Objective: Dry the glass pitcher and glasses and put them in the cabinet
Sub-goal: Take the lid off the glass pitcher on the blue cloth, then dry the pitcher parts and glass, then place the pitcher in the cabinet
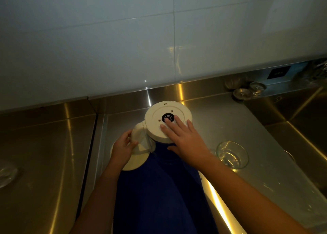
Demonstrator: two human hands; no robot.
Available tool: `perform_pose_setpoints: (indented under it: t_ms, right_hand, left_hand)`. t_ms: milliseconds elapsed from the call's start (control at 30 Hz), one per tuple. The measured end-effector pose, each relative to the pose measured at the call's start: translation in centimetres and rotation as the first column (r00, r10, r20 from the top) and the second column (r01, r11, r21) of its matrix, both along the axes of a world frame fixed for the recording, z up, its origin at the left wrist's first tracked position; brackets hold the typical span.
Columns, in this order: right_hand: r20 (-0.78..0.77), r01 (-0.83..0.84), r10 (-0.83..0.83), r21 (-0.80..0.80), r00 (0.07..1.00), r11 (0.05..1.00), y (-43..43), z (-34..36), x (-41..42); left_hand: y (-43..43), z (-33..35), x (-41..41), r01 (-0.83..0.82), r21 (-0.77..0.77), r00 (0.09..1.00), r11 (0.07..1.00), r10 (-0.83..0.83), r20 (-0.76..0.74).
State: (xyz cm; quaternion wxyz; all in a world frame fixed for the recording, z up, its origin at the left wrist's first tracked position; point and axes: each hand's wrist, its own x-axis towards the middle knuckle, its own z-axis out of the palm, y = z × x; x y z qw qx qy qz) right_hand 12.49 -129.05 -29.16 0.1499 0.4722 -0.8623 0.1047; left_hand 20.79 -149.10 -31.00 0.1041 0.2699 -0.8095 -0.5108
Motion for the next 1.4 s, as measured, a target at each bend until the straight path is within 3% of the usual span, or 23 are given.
perform_pose_setpoints:
  t_ms: [100,200,333,433,500,900,1167,1300,1400]
  right_hand:
    - [-0.028,0.013,-0.013,-0.013,1.0,1.0,-0.2,-0.2,0.1]
    - [-0.044,0.016,-0.018,-0.037,0.999,0.999,0.1,-0.3,0.0]
    - [-0.035,0.052,-0.054,-0.049,0.998,0.997,1.2,-0.4,-0.8]
    - [-0.012,0.052,-0.053,-0.033,0.999,0.998,1.5,-0.8,-1.2]
    - [-0.001,0.048,-0.048,-0.034,0.999,0.998,1.4,-0.9,-1.2]
    - [0.1,0.061,-0.054,-0.065,0.994,0.996,0.4,-0.8,-1.0]
    - [0.096,0.099,-0.097,-0.021,0.991,0.995,0.6,-0.6,-0.5]
    - [0.125,0.157,-0.152,-0.029,0.98,0.987,1.5,-0.1,-0.1]
    - [0.208,0.237,-0.216,-0.08,0.954,0.968,2.5,-0.1,0.8]
  left_hand:
    - [0.4,0.7,-0.2,-0.001,-0.102,0.999,0.995,0.006,0.048]
    - [1.8,2.1,-0.1,0.072,-0.351,0.997,0.934,-0.061,0.044]
    - [4.5,3.9,-0.4,0.202,-0.668,0.979,0.716,-0.146,0.139]
    - [6.7,3.9,-0.6,0.34,-0.758,0.94,0.556,-0.199,0.275]
    - [7.6,3.4,-0.9,0.406,-0.767,0.914,0.497,-0.218,0.343]
    - [6.6,2.5,-1.8,0.367,-0.848,0.925,0.382,-0.244,0.291]
    - [6.9,2.5,-1.3,0.345,-0.827,0.934,0.444,-0.245,0.259]
    - [6.7,2.1,-0.1,0.268,-0.83,0.948,0.489,-0.286,0.138]
    - [7.7,1.6,1.2,0.191,-0.876,0.938,0.443,-0.346,0.029]
